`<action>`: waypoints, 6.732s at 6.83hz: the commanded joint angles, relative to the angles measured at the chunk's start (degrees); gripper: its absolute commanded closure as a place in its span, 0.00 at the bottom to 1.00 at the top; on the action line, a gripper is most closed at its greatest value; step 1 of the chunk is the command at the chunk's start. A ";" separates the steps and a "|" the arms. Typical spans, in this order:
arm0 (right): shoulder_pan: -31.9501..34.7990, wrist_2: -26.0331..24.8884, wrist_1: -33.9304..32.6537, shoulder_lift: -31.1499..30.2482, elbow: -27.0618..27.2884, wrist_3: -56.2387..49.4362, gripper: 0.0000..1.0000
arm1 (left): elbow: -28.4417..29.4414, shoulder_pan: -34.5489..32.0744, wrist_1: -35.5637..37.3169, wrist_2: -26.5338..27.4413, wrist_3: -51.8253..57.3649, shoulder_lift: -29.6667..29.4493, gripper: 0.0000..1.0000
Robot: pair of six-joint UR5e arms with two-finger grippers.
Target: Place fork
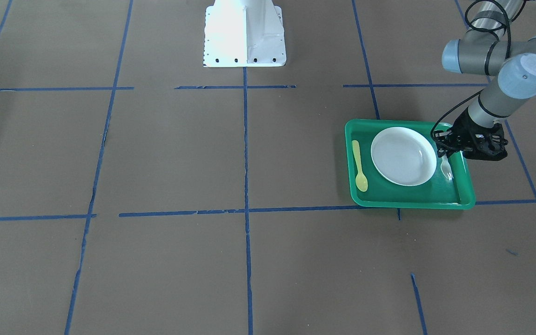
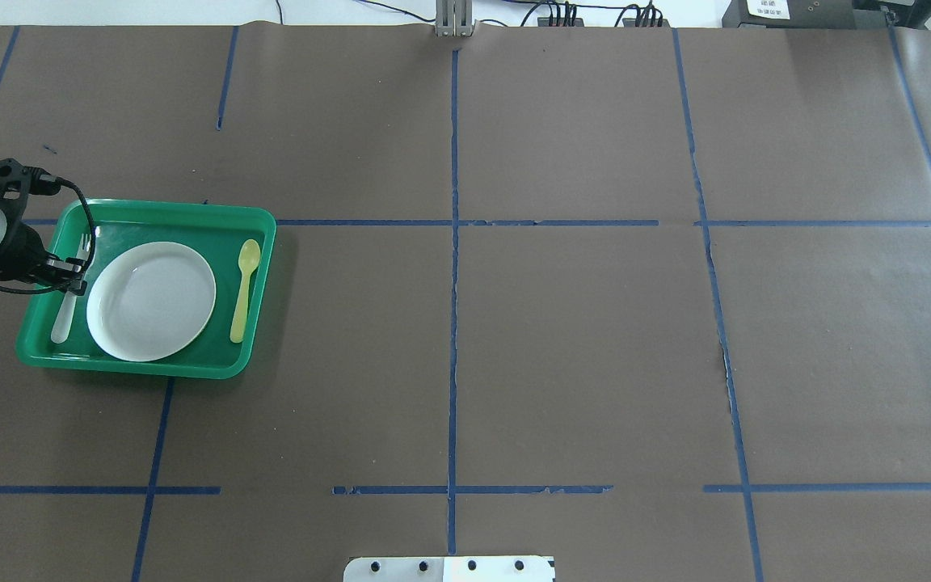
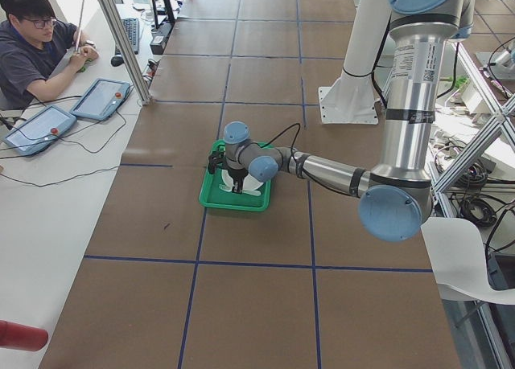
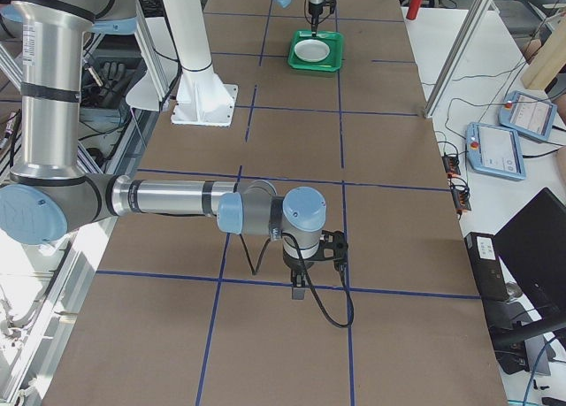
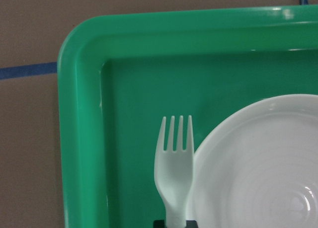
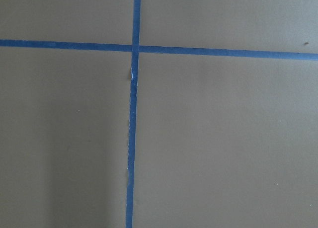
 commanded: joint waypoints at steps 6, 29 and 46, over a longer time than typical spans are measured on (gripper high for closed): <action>0.00 0.00 0.00 0.00 0.00 0.00 0.00 | 1.31 -1.35 -0.02 -0.15 2.71 -0.15 0.00; 0.00 0.00 0.00 0.00 0.00 0.00 0.00 | 3.68 -39.85 23.36 -10.09 40.86 3.89 0.00; 0.00 0.00 0.00 0.00 0.00 0.00 0.00 | 3.85 -39.85 23.27 -9.73 40.86 3.62 0.00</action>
